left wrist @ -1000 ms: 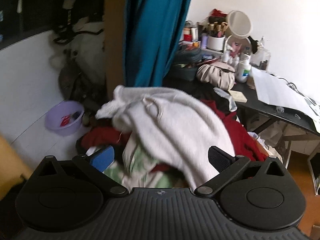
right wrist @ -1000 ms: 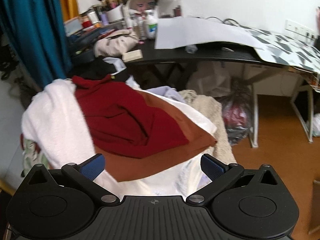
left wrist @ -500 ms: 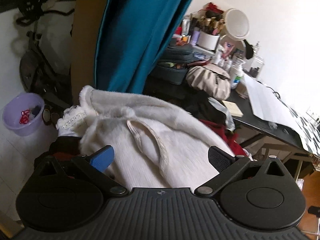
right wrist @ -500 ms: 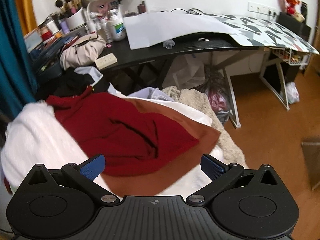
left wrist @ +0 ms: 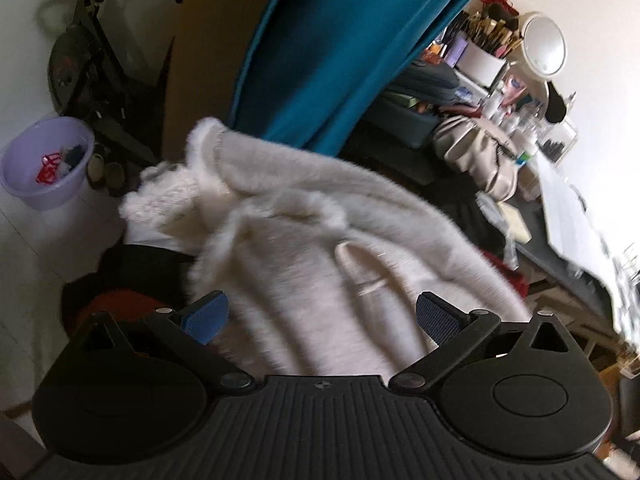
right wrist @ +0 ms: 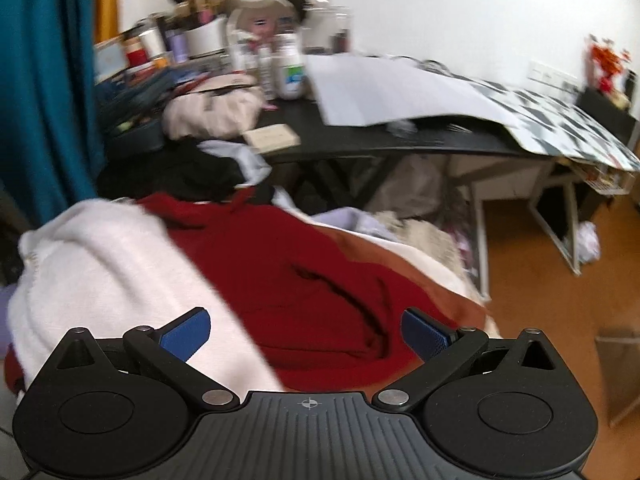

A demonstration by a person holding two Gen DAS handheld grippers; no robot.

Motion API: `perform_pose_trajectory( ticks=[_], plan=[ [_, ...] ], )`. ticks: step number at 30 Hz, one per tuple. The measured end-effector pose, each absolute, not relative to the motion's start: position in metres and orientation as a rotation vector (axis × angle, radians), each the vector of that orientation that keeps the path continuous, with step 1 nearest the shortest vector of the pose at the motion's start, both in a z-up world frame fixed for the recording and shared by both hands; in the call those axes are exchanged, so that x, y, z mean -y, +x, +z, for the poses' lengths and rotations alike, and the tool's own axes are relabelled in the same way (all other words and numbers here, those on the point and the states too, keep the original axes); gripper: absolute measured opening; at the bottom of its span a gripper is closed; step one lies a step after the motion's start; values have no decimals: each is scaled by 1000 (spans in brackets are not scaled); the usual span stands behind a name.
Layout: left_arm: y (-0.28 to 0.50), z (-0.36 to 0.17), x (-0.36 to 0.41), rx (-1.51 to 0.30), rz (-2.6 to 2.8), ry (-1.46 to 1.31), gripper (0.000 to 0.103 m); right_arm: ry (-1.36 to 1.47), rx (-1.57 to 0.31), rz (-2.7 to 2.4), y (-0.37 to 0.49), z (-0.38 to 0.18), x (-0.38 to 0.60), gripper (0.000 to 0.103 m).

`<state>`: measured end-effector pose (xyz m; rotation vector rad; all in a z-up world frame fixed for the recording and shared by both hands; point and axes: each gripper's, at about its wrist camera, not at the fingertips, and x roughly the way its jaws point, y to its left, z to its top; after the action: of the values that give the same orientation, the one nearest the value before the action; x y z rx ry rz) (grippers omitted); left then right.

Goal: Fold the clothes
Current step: 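Reach both grippers down toward the white fluffy robe on the pile, then grasp the white robe with the right gripper and lift it up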

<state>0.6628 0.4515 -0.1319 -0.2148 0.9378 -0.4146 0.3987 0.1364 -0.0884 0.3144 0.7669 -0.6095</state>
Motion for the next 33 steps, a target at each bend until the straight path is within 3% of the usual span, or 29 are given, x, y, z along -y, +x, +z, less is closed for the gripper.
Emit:
perform_pose_trajectory(
  ticks=[8, 15, 17, 21, 23, 26, 33],
  plan=[
    [645, -138, -504, -931, -334, -173, 102, 210, -735, -306, 528, -94, -197, 89],
    [627, -144, -557, -949, -222, -255, 102, 59, -776, -124, 636, -109, -261, 86],
    [622, -148, -570, -955, -182, -281, 102, 7, -800, -87, 653, -117, -278, 85],
    [614, -156, -593, -971, -109, -328, 102, -90, -840, -128, 670, -130, -296, 68],
    [612, -159, -600, -978, -84, -351, 102, -105, -856, -145, 673, -135, -293, 67],
    [611, -161, -603, -981, -72, -364, 102, -151, -865, -181, 677, -139, -295, 56],
    [610, -156, -595, -960, -97, -337, 102, -279, -900, -176, 688, -155, -321, 57]
  ],
)
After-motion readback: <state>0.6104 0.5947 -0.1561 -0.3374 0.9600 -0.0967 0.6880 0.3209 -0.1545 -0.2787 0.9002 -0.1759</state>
